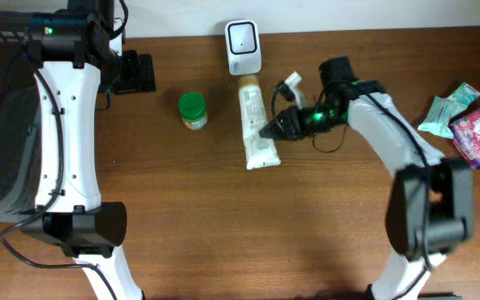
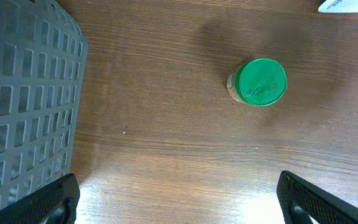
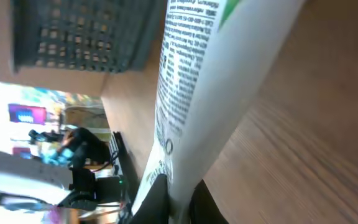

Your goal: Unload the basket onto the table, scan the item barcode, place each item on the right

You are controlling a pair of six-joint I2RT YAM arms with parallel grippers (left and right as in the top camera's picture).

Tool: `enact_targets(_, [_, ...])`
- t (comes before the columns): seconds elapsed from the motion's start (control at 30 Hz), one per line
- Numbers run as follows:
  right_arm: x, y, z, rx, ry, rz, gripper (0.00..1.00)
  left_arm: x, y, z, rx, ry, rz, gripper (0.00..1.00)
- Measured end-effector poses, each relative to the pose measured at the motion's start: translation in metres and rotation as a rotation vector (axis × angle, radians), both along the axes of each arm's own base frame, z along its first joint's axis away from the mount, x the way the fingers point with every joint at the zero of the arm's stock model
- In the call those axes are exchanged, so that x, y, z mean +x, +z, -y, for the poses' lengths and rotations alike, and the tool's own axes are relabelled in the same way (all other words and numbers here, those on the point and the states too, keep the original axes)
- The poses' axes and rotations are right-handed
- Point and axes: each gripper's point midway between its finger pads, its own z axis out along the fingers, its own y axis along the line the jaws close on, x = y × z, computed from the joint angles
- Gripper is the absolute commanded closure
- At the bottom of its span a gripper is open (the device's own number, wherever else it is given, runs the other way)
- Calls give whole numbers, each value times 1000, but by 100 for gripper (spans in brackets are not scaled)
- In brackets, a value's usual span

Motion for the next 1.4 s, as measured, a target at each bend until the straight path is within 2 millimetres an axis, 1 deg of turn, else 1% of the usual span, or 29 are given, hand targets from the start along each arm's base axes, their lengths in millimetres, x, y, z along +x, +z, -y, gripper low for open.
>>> enact_targets(0.03, [-2,20,0,13,7,68,96,0,0,0,0,0,0,1])
enact_targets(0.07, [-5,46,0,29,16,157,96,0,0,0,0,0,0,1])
enact_targets(0.1, [-8,61,0,40,21,203,96,0,0,0,0,0,0,1])
enact_targets(0.13, [-13,80,1,51,25,263,96,0,0,0,0,0,0,1])
enact_targets(0.23, [-19,104,2,66,33,351,96,0,0,0,0,0,0,1])
enact_targets(0.37, [-22,107,1,78,40,352,96,0,0,0,0,0,0,1])
enact_targets(0.43, [-22,94,7,-11,9,306,96,0,0,0,0,0,0,1])
enact_targets(0.47, [-23,78,16,-109,-19,265,85,0,0,0,0,0,0,1])
enact_targets(0.5, [-23,67,21,-171,-32,243,81,0,0,0,0,0,0,1])
enact_targets(0.53, [-23,55,25,-234,-42,217,72,0,0,0,0,0,0,1])
enact_targets(0.57, [-23,40,29,-300,-45,191,59,0,0,0,0,0,0,1])
enact_targets(0.6, [-22,16,31,-380,-35,151,46,0,0,0,0,0,0,1])
enact_targets(0.67, [-22,-12,27,-453,-2,109,35,0,0,0,0,0,0,1])
enact_targets(0.7, [-26,-28,19,-499,26,90,34,0,0,0,0,0,0,1])
enact_targets(0.73, [-31,-39,8,-539,67,93,34,0,0,0,0,0,0,1])
enact_targets(0.8, [-40,-51,-9,-644,93,124,36,0,0,0,0,0,0,1])
enact_targets(0.83, [-49,-55,-19,-707,114,147,37,0,0,0,0,0,0,1])
enact_targets(0.9, [-60,-59,-33,-774,146,188,43,0,0,0,0,0,0,1])
enact_targets(0.97, [-76,-67,-51,-814,188,232,52,0,0,0,0,0,0,1])
enact_targets(1.0, [-81,-73,-56,-834,187,238,54,0,0,0,0,0,0,1])
enact_targets(1.07, [-87,-86,-67,-855,182,285,56,0,0,0,0,0,1,1])
enact_targets(1.1, [-96,-93,-76,-863,200,309,56,0,0,0,0,0,0,1])
enact_targets(1.17, [-100,-98,-88,-901,178,373,55,0,0,0,0,0,0,1])
enact_targets(1.23, [-100,-99,-93,-963,125,436,56,0,0,0,0,0,0,1])
enact_targets(1.3, [-98,-99,-97,-981,78,467,55,0,0,0,0,0,0,1])
enact_targets(1.33, [-95,-101,-97,-985,44,478,51,0,0,0,0,0,0,1])
enact_targets(1.4, [-92,-111,-93,-995,6,485,51,0,0,0,0,0,0,1])
